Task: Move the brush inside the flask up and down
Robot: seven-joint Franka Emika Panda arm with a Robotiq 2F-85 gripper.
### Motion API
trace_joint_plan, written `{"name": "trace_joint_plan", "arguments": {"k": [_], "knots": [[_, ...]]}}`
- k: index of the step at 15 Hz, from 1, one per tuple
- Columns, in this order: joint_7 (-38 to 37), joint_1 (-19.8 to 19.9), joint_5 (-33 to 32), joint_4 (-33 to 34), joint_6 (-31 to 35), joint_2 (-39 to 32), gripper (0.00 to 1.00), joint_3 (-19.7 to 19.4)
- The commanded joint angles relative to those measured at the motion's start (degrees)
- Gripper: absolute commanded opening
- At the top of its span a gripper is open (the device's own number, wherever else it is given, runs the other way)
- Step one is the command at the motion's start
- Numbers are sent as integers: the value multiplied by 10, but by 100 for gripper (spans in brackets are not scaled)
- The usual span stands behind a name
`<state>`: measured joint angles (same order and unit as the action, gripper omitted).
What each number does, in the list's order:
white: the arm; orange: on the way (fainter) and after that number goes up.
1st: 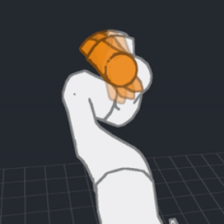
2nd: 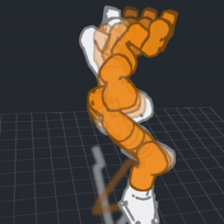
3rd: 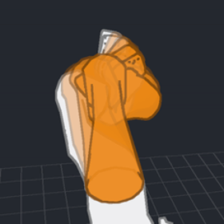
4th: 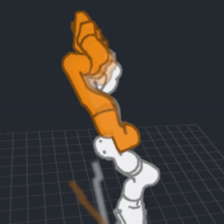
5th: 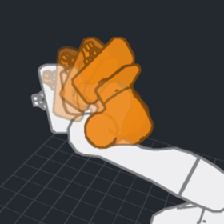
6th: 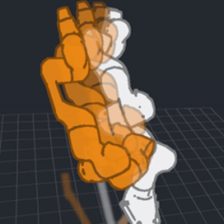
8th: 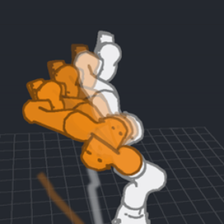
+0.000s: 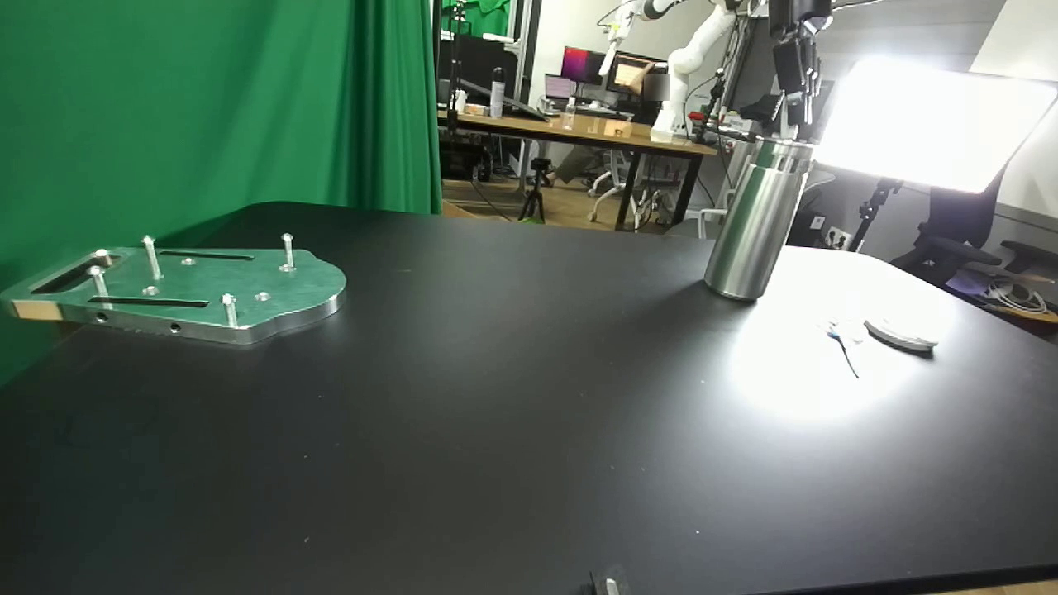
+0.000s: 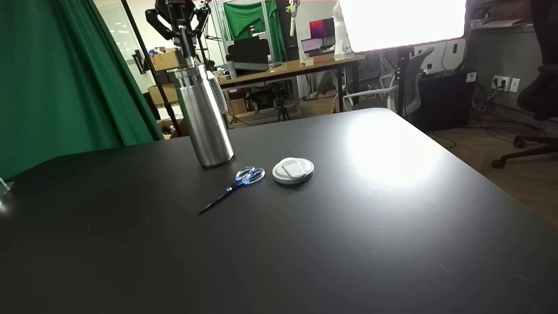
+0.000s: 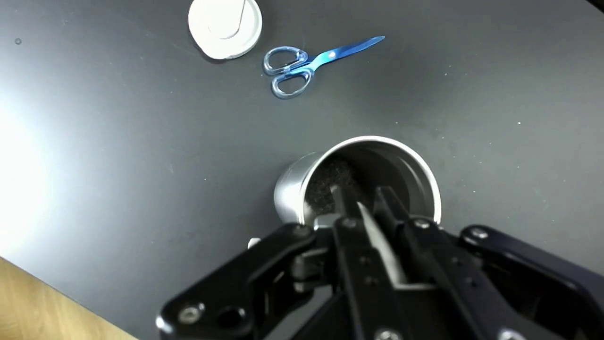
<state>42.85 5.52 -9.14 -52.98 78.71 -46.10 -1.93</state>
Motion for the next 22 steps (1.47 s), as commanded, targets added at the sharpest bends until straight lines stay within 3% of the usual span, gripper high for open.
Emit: {"name": "trace_joint_plan", "arguments": {"k": [1,16,22], "knots": [[6,-3,-4,20,-20,19,4,-2],[17,-7,-26,0,-8,104,4,-7],[17,16,-12,-37,7,119,4,-1]]}}
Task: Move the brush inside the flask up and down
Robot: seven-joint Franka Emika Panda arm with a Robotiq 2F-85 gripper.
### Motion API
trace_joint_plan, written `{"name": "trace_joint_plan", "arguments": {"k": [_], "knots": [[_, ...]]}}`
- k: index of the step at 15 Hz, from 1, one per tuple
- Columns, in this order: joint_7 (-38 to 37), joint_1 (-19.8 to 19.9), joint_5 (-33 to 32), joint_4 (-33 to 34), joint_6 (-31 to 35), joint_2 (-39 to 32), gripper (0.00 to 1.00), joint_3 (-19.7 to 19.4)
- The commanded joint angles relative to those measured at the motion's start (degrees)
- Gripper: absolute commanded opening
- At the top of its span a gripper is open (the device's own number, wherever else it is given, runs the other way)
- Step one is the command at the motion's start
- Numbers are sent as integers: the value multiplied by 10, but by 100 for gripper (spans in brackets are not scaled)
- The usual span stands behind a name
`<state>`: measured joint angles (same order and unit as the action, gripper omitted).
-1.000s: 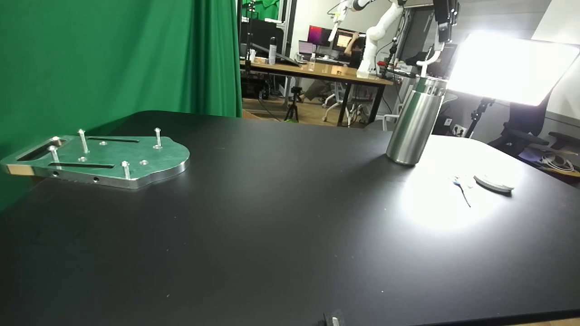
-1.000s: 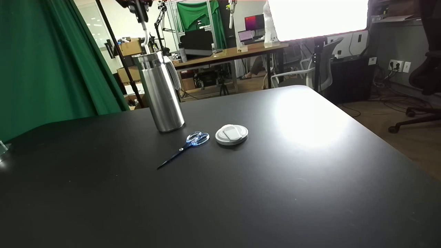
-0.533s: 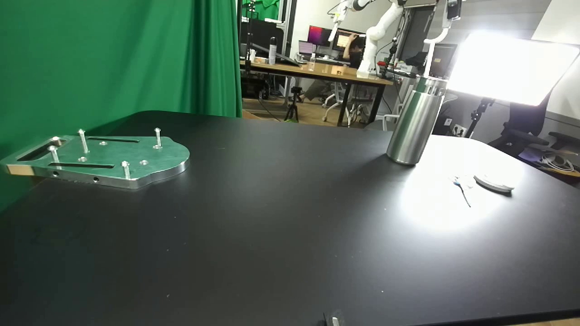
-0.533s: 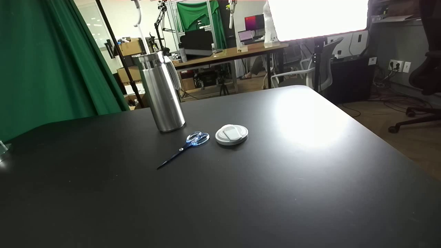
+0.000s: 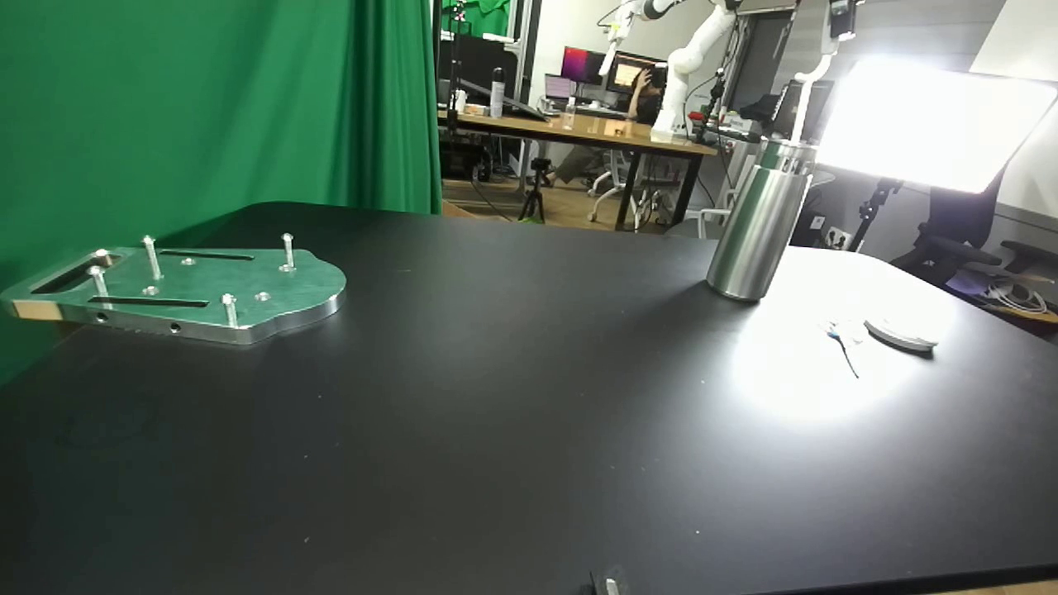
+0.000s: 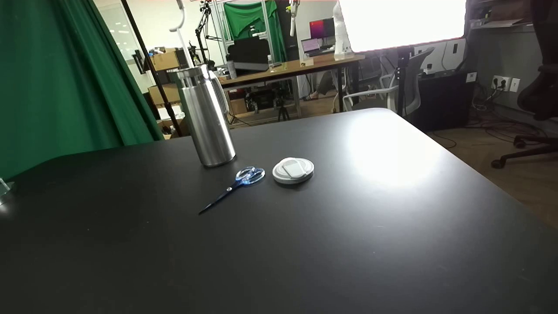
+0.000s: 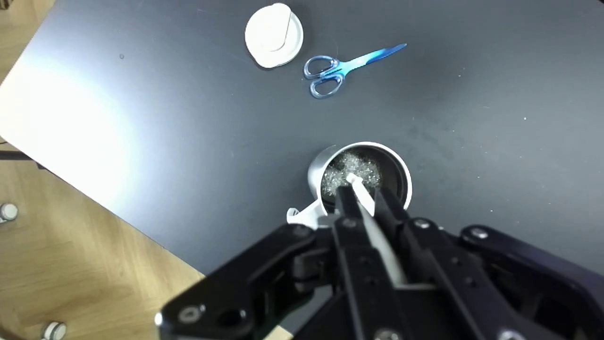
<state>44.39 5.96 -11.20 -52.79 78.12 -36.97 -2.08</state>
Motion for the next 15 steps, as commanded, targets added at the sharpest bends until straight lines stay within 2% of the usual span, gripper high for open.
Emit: {"name": "trace_joint_plan", "arguments": {"k": [1,6,15], "knots": [[2,16,13,-46,17,30,4,1],[6,37,54,-109,54,52,4,6],[-2,36,46,-264,148,113,4,4]]}}
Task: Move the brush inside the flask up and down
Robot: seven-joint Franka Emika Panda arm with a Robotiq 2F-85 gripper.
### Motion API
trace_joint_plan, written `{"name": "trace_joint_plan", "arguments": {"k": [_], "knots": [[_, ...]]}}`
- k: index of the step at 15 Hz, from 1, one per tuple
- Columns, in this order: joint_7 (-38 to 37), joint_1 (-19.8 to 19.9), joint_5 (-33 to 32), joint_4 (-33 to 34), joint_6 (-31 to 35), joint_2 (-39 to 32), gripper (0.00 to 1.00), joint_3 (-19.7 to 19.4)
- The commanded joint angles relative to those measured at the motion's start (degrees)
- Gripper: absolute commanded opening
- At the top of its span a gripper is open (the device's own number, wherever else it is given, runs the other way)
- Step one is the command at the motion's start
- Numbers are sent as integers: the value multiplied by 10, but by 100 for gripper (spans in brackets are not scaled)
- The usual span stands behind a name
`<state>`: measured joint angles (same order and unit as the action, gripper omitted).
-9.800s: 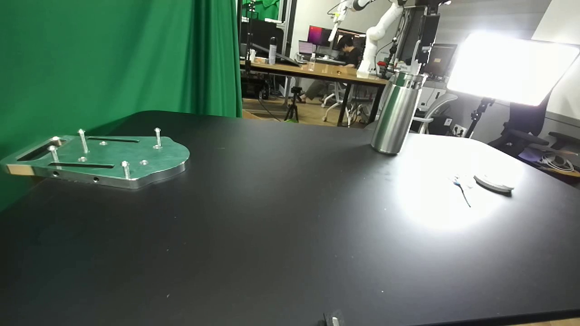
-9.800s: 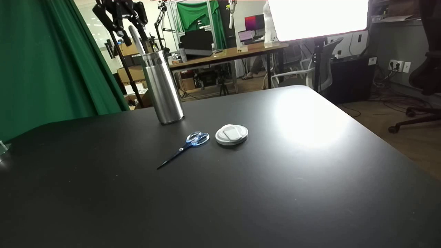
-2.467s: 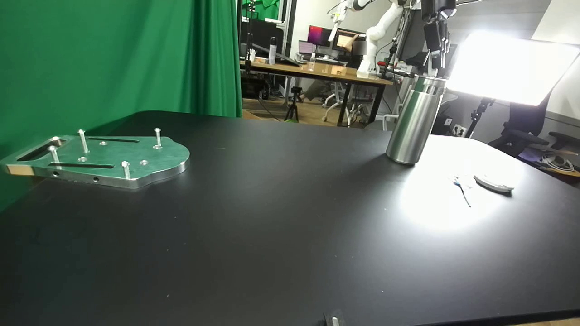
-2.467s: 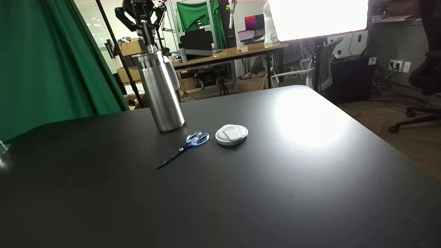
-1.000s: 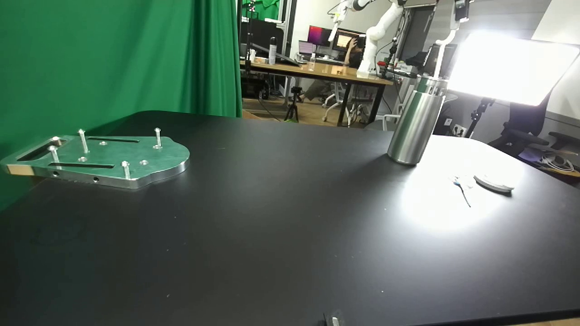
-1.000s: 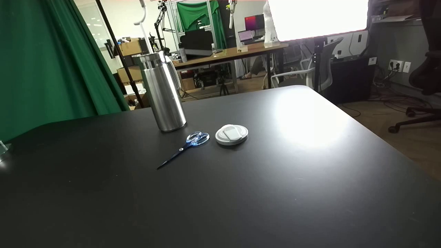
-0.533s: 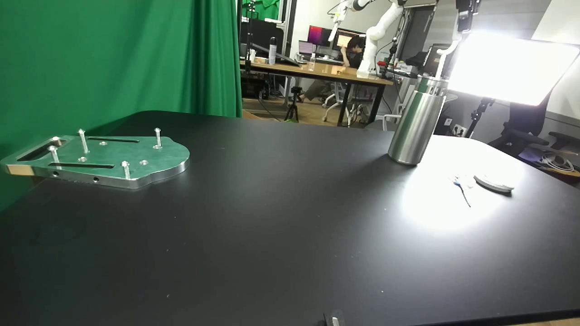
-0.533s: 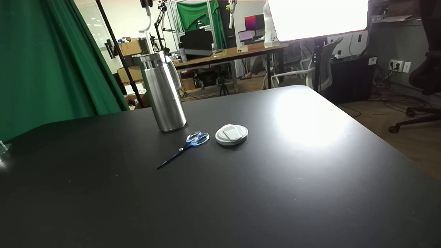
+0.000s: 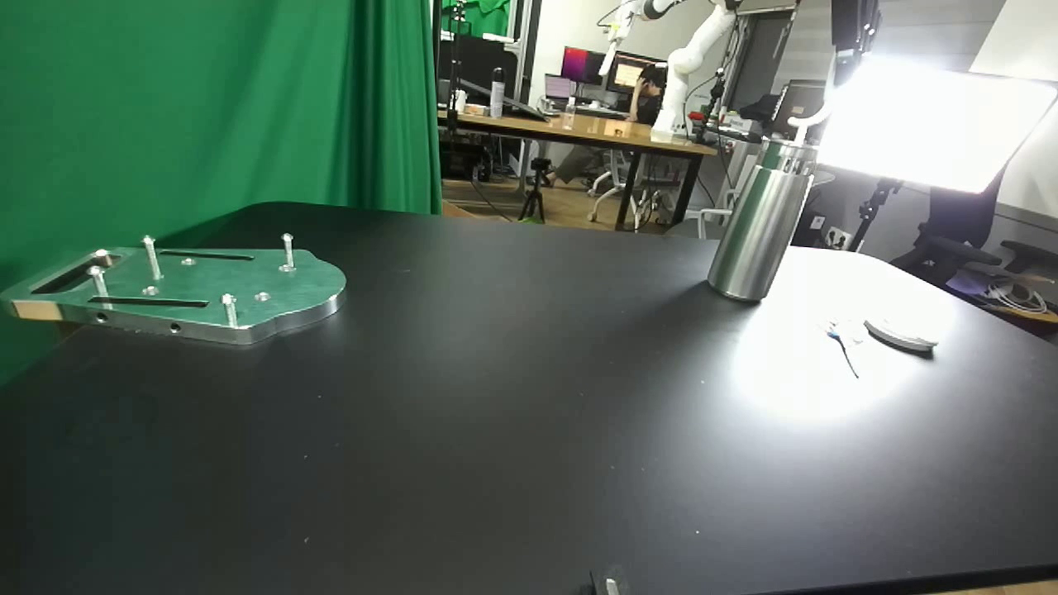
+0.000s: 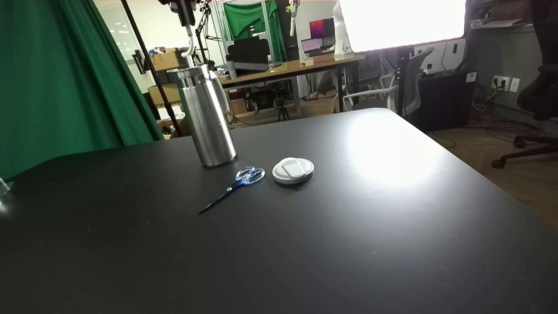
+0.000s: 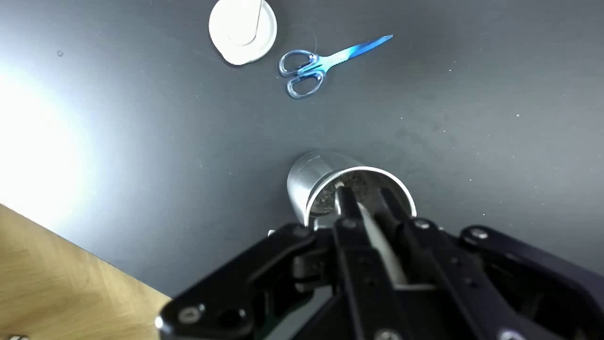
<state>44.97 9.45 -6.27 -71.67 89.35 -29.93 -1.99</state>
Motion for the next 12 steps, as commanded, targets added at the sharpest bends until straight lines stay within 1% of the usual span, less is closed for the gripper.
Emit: {"name": "trace_joint_plan", "arguments": {"k": [1,6,12], "knots": [[-9,0,-5,-92,49,47,4,3],[-10,-7,-10,-154,101,53,4,5],[-10,-15,-19,-185,124,57,4,5]]}}
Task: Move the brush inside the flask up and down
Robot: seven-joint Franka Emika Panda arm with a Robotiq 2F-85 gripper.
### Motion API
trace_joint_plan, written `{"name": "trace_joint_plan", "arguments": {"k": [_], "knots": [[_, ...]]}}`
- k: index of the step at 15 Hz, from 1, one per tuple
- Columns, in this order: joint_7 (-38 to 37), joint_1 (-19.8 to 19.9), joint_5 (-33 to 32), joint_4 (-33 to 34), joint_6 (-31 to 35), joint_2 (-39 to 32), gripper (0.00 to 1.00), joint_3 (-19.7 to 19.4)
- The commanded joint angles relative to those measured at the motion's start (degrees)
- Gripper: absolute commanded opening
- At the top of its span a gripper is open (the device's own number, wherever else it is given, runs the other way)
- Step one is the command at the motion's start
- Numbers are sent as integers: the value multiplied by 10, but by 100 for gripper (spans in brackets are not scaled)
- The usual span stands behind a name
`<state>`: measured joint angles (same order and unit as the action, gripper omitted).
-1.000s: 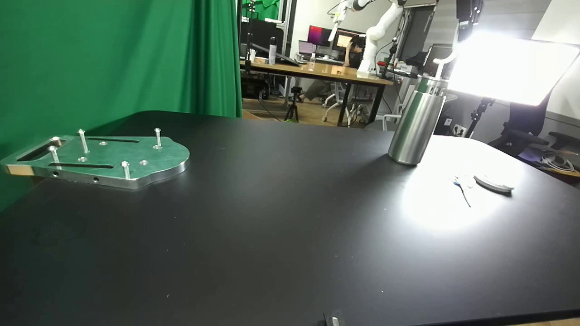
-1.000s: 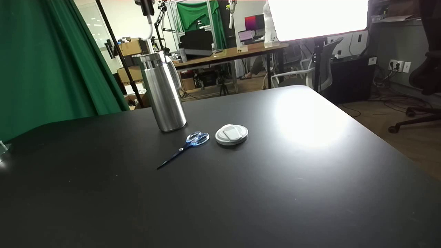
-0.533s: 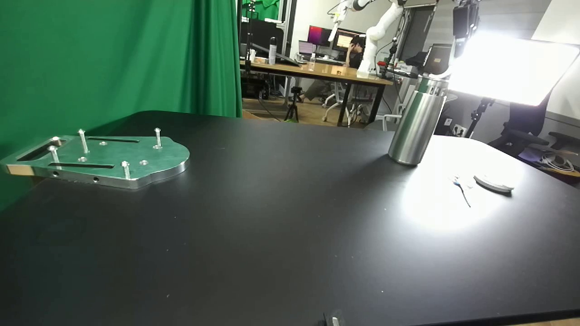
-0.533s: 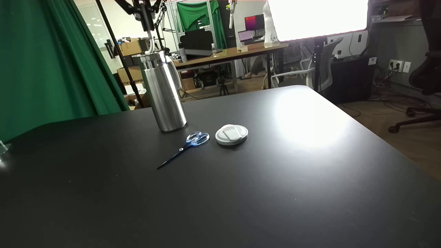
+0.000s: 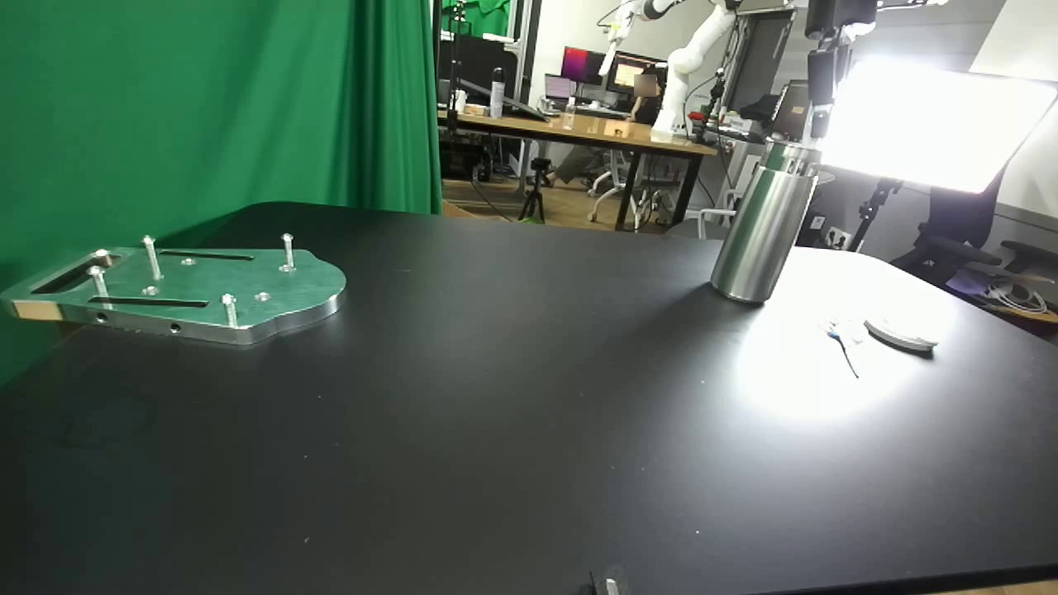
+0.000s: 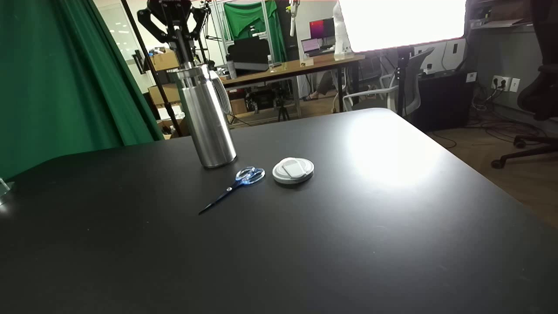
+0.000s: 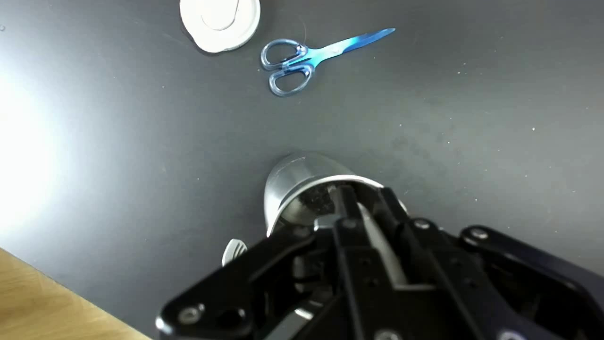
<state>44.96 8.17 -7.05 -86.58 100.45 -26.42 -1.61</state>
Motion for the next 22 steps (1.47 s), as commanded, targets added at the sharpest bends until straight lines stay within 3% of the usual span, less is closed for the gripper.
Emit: {"name": "trace_joint_plan", "arguments": {"k": [1,17,22], "knots": [[-9,-3,-13,-37,12,22,4,1],[13,-2,-23,-28,3,115,4,-4],[61,0,-6,-44,46,106,4,3]]}}
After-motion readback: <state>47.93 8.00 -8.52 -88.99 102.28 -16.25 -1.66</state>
